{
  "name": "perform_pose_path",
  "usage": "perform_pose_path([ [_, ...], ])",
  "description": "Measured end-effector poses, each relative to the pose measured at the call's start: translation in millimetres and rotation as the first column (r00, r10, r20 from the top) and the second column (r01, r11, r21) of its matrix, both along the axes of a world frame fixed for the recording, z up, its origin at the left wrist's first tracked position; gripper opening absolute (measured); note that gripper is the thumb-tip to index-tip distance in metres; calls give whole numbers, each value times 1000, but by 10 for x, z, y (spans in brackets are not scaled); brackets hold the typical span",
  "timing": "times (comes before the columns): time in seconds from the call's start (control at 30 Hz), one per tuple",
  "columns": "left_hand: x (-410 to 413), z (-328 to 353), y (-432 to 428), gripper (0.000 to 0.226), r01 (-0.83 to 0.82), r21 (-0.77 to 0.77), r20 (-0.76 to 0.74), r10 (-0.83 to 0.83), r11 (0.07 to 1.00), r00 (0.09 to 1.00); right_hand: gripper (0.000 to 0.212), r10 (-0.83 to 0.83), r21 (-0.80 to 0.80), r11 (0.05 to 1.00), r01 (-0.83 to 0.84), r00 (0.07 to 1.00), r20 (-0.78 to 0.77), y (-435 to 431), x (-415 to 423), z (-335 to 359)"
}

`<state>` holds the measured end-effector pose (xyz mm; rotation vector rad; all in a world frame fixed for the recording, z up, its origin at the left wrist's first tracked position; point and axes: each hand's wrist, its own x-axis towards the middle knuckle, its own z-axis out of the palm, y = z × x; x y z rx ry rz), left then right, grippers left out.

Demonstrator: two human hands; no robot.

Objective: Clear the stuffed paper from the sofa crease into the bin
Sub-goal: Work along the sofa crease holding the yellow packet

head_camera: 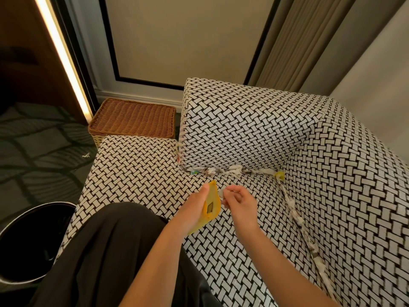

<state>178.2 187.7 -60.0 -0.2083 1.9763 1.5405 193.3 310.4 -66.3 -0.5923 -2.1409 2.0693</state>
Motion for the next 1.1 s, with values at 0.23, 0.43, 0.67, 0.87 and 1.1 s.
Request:
perform_pose_path([
  [0.23, 14, 37, -30, 65, 11, 100, -84, -2, 995, 996, 16, 192, 291, 946, -141, 969, -154, -176, 173, 320],
  [0.43, -29, 51, -12, 43, -61, 92, -36, 65, 994, 997, 23, 1, 354, 935, 35, 995, -101, 160, -69, 2],
  [0.67, -82, -32, -23, 53, -28, 127, -9, 29, 991, 1000, 41, -113, 707, 705, -57, 975, 191, 645, -600, -618],
  [0.87, -98, -49, -17, 60, -55, 164, 2, 55, 985, 998, 25, -236, 789, 614, 3, 955, 180, 752, -973, -615],
  [1.1, -125, -102, -7, 65, -47, 137, 15, 46, 989, 999, 38, -411, 870, 493, -18, 877, 250, 602, -1152, -615],
])
